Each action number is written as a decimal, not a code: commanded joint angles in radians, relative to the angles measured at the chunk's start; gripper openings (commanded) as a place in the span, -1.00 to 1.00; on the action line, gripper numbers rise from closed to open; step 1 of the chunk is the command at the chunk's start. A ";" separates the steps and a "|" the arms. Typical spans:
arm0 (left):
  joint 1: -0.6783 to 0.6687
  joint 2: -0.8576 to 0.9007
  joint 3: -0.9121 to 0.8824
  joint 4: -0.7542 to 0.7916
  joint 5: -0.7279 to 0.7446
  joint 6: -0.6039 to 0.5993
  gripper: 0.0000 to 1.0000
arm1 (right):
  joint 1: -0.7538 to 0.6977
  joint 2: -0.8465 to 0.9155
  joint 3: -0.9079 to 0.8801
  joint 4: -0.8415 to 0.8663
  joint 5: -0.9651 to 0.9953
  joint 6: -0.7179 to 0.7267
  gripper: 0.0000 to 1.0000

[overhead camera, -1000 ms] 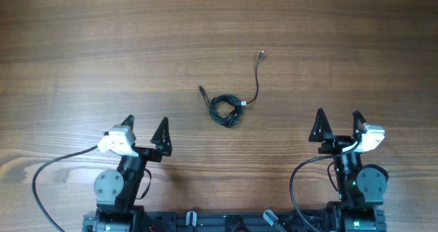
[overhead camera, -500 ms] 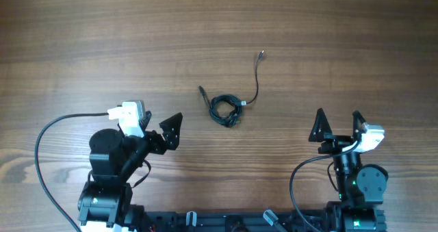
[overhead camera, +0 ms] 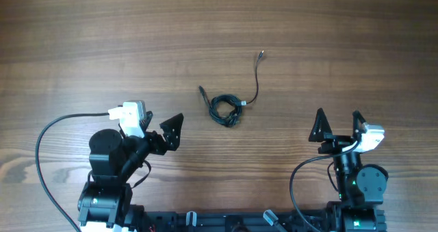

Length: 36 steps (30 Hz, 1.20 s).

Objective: Untangle cables
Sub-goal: 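Move the left gripper forward over the coiled black cable and grasp it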

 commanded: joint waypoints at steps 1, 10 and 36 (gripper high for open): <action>-0.004 -0.001 0.011 0.003 0.013 -0.005 1.00 | 0.004 0.000 -0.002 0.005 0.016 -0.018 0.99; -0.005 0.017 0.039 0.026 0.028 -0.085 1.00 | 0.004 0.000 -0.002 0.005 0.017 -0.018 0.99; -0.220 0.730 0.363 0.203 -0.125 -0.078 0.78 | 0.004 0.000 -0.001 0.005 0.017 -0.018 0.99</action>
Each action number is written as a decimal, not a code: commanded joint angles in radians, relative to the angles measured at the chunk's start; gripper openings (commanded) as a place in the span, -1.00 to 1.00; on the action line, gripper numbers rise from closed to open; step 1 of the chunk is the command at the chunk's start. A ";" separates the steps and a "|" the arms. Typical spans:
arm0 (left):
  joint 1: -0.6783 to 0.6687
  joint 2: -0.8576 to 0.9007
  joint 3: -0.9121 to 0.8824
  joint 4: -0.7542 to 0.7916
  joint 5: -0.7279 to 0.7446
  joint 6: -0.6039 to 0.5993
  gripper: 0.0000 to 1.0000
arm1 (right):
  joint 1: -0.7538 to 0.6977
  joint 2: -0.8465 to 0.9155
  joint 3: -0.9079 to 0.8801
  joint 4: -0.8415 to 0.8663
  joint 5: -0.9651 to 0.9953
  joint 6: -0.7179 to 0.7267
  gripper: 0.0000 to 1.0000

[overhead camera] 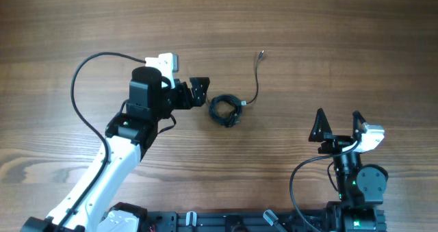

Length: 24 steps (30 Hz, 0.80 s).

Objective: Untangle cables
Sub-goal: 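Move the left gripper forward over the coiled black cable and grasp it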

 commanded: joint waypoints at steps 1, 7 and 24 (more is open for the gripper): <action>-0.021 0.035 0.021 -0.005 -0.020 -0.002 0.70 | 0.004 0.000 -0.001 0.005 0.017 -0.018 0.99; -0.142 0.151 0.021 -0.048 -0.174 -0.160 0.50 | 0.004 0.000 -0.001 0.005 0.016 -0.018 0.99; -0.203 0.419 0.021 -0.034 -0.143 -0.212 -0.27 | 0.004 0.000 -0.001 0.005 0.017 -0.018 0.99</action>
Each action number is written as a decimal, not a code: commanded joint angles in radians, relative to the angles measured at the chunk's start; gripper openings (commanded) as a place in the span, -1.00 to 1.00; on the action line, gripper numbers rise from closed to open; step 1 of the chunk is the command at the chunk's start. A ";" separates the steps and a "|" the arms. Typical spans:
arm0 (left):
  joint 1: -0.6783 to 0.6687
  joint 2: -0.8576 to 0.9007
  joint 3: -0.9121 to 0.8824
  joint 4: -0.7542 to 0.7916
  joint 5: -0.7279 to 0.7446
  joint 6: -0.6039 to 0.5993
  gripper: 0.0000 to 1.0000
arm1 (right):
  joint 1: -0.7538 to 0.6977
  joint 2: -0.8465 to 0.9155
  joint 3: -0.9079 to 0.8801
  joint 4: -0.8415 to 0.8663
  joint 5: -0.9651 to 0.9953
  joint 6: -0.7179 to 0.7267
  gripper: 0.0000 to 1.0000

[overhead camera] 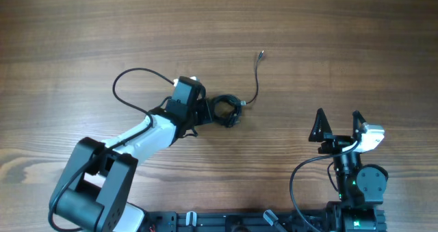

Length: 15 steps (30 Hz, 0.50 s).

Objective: Untangle cables
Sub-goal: 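Move the left gripper forward over the coiled black cable and grasp it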

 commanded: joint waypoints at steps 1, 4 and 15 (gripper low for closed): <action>-0.038 0.028 0.008 -0.003 0.006 -0.006 -0.35 | 0.004 0.000 -0.001 0.005 0.017 -0.017 1.00; -0.074 0.035 0.008 -0.003 -0.016 -0.005 -0.64 | 0.004 0.000 -0.001 0.005 0.016 -0.018 1.00; -0.089 -0.066 0.008 -0.196 -0.090 0.377 -0.92 | 0.004 0.000 -0.001 0.005 0.016 -0.018 0.99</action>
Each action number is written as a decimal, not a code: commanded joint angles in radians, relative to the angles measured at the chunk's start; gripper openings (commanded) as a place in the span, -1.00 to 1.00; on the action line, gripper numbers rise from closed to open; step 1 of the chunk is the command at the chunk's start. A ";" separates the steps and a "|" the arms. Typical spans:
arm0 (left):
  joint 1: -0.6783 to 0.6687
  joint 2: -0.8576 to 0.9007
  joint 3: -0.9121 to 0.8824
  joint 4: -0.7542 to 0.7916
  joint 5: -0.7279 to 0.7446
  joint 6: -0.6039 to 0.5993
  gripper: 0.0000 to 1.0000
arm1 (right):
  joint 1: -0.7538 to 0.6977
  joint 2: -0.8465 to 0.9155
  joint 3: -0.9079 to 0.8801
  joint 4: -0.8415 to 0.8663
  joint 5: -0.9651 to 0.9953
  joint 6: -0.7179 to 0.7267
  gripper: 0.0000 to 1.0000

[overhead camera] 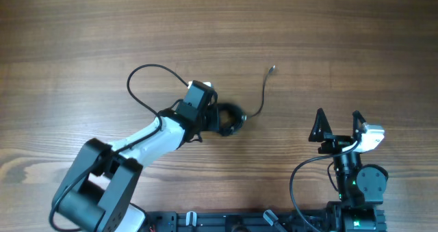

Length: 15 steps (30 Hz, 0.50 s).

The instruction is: Untangle cables

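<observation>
A thin black cable lies mid-table as a small tangled coil (234, 120). Its loose tail curves up and to the right and ends in a plug (272, 70). My left arm reaches in from the lower left, and its gripper (216, 119) is down on the left side of the coil. The wrist hides the fingers, so how the jaws stand on the cable is unclear. My right gripper (337, 126) is parked at the lower right, open and empty, well away from the cable.
The left arm's own black lead (147, 78) loops over the wooden table (82, 33) to the upper left of the wrist. Both arm bases stand along the front edge.
My left gripper has moved a little to the right and nearer the front. The coil and its tail plug have shifted the same way. The right arm has not moved.
At first both arms were parked near the front edge, with the cable alone mid-table. Then my left gripper stood open just left of the coil. After that it was lowered against the coil's left side, and now coil and gripper sit further right.
</observation>
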 commanded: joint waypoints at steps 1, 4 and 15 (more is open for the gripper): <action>-0.004 -0.082 -0.015 -0.132 -0.076 0.275 -0.92 | 0.004 0.000 -0.001 0.005 0.016 -0.017 0.99; -0.004 -0.180 -0.015 -0.201 -0.242 0.341 -0.92 | 0.004 0.000 -0.001 0.005 0.017 -0.017 0.99; -0.004 -0.254 -0.015 -0.196 -0.368 0.209 0.69 | 0.004 0.000 -0.001 0.005 0.017 -0.017 1.00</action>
